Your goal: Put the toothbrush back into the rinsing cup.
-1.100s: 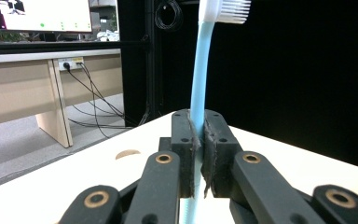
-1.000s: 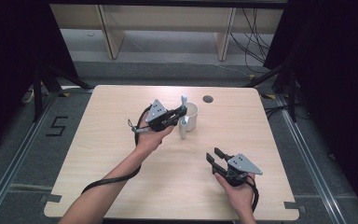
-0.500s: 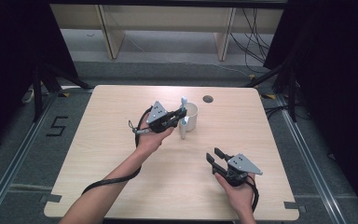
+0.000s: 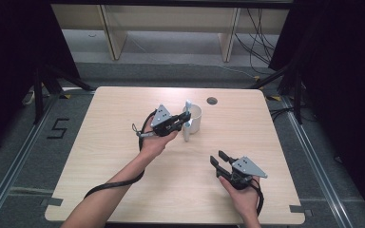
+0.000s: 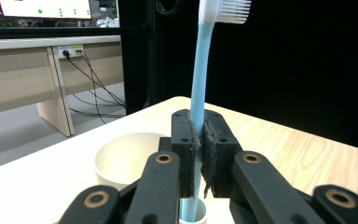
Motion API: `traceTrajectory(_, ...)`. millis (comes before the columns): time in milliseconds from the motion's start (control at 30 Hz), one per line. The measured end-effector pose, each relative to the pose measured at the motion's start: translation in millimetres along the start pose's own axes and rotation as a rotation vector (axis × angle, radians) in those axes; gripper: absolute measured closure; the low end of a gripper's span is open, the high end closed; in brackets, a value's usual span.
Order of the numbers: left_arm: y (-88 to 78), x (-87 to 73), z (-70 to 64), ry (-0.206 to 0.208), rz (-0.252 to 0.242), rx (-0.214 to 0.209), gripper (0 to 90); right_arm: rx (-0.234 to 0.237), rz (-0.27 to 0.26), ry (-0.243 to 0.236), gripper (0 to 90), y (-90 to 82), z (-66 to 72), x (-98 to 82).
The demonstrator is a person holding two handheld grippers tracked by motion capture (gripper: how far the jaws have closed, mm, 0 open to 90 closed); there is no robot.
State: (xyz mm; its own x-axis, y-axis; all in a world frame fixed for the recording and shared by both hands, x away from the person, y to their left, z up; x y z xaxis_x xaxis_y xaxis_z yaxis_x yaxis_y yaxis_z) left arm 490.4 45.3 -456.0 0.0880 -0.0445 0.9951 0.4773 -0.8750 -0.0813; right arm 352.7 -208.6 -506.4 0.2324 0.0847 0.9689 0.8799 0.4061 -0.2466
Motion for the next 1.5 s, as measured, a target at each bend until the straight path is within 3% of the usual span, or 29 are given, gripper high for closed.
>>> traceTrajectory(133, 0.7, -1.0, -0.1, 0.001, 0.002, -0.001, 83.2, 0.007, 0.005, 0.009, 58.3, 0.1, 1.0, 0.1)
traceTrajectory(400, 2.5, -5.0, -0.1, -0.003, 0.011, 0.002, 83.1, -0.006, 0.012, -0.027, 58.4, -0.4, -0.9, 0.6)
traceTrajectory(633, 4.5, -9.6, -0.3, -0.008, 0.019, 0.000, 83.1, 0.025, 0.000, 0.008, 58.3, 1.1, 0.6, -0.8)
traceTrajectory(733, 4.7, -11.9, 0.1, -0.015, 0.023, 0.002, 83.0, 0.002, 0.000, 0.004, 58.3, 1.2, 1.4, -0.7)
traceTrajectory(1367, 7.0, -19.5, -0.4, -0.019, 0.044, 0.006, 82.8, -0.005, -0.001, -0.018, 58.2, 1.3, 0.3, -1.0)
traceTrajectory(1400, 7.0, -19.8, -0.4, -0.019, 0.045, 0.006, 82.8, 0.004, 0.012, 0.005, 58.2, 0.9, 1.9, -1.4)
traceTrajectory(1433, 7.1, -20.0, -0.4, -0.019, 0.046, 0.006, 82.8, -0.005, -0.002, -0.019, 58.1, 1.3, 0.3, -1.0)
traceTrajectory(1500, 7.3, -20.6, -0.3, -0.024, 0.045, 0.008, 82.6, -0.001, 0.008, -0.003, 58.1, 0.6, 1.4, -0.9)
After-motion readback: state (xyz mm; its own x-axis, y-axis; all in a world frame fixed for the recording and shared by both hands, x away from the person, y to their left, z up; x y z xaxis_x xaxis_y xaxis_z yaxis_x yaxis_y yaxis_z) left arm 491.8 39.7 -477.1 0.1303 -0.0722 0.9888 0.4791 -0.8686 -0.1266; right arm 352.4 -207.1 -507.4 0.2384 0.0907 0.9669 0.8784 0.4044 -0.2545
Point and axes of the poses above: each handheld gripper's, and its own axes: y roughly forward along the jaws, x roughly out of its top, z roughly to its left, the point moved 1 cm from there along y, roughly forward along the jaws, and after that the axes turned 10 degrees about -x, right-handed, at the moved point
